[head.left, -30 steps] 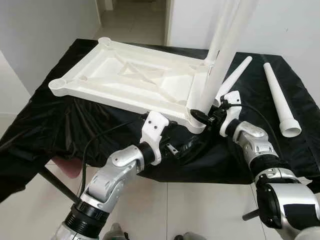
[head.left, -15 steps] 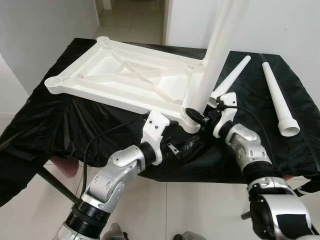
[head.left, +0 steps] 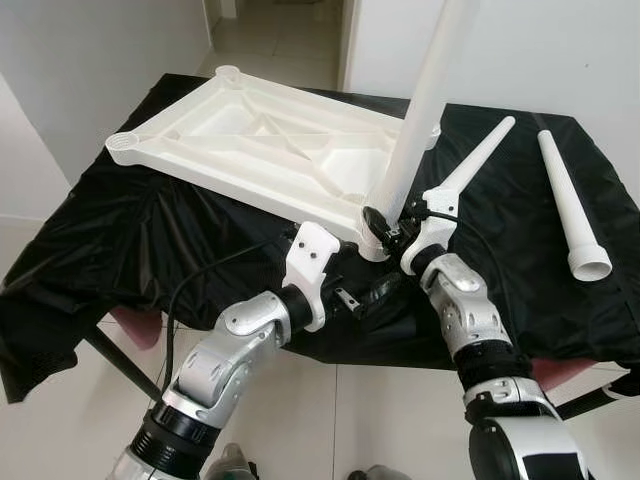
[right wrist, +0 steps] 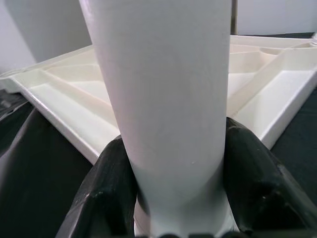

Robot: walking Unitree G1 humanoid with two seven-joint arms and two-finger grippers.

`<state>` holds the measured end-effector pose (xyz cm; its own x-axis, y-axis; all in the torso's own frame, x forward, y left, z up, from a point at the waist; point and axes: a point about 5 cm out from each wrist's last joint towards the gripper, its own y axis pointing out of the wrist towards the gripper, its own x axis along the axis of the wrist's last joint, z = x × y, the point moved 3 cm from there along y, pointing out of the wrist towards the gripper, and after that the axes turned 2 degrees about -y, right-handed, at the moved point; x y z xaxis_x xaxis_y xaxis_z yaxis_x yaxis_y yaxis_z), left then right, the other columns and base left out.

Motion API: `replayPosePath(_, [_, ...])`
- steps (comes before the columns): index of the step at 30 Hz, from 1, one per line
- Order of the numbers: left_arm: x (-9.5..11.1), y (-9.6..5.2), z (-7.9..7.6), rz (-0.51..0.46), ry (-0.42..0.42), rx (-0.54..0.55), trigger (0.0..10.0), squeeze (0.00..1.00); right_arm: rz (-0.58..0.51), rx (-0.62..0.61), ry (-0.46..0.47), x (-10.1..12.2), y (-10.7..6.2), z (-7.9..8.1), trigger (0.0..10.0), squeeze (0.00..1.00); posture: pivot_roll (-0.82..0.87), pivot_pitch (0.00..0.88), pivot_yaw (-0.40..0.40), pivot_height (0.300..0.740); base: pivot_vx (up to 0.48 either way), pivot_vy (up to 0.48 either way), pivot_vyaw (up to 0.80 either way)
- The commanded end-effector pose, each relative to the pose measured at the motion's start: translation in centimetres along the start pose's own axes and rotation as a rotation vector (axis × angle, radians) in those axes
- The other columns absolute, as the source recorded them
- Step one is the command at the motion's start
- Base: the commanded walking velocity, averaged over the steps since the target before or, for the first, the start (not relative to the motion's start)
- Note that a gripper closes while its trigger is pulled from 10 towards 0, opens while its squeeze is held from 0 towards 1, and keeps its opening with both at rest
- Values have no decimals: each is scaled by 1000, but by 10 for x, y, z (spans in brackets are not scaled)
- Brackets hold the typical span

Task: Building children table

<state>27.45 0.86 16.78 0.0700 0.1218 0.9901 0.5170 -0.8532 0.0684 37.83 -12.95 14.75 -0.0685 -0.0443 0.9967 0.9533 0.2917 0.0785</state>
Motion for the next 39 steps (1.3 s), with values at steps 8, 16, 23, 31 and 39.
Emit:
replayPosePath(8, [0, -1, -4, 6, -1, -41, 10000, 0, 51, -232, 68, -14, -15, -17, 10000, 0, 48, 16, -19, 740, 0, 0, 0])
replayPosePath(16, [0, 0, -4, 6, -1, -44, 10000, 0, 103, -512, 51, -25, -36, -42, 10000, 0, 43, 18, -18, 740, 0, 0, 0])
replayPosePath(23, [0, 0, -4, 6, -3, -44, 10000, 0, 141, -624, 56, -33, -44, -48, 10000, 0, 42, 21, -19, 740, 0, 0, 0])
replayPosePath(31, [-1, 1, -4, 5, -2, -44, 10000, 0, 173, -605, 64, -39, -44, -38, 10000, 0, 41, 20, -20, 740, 0, 0, 0])
replayPosePath(39, [-1, 1, -5, 4, -4, -43, 10000, 0, 148, -567, 90, -37, -42, -37, 10000, 1000, 40, 20, -22, 740, 0, 0, 0])
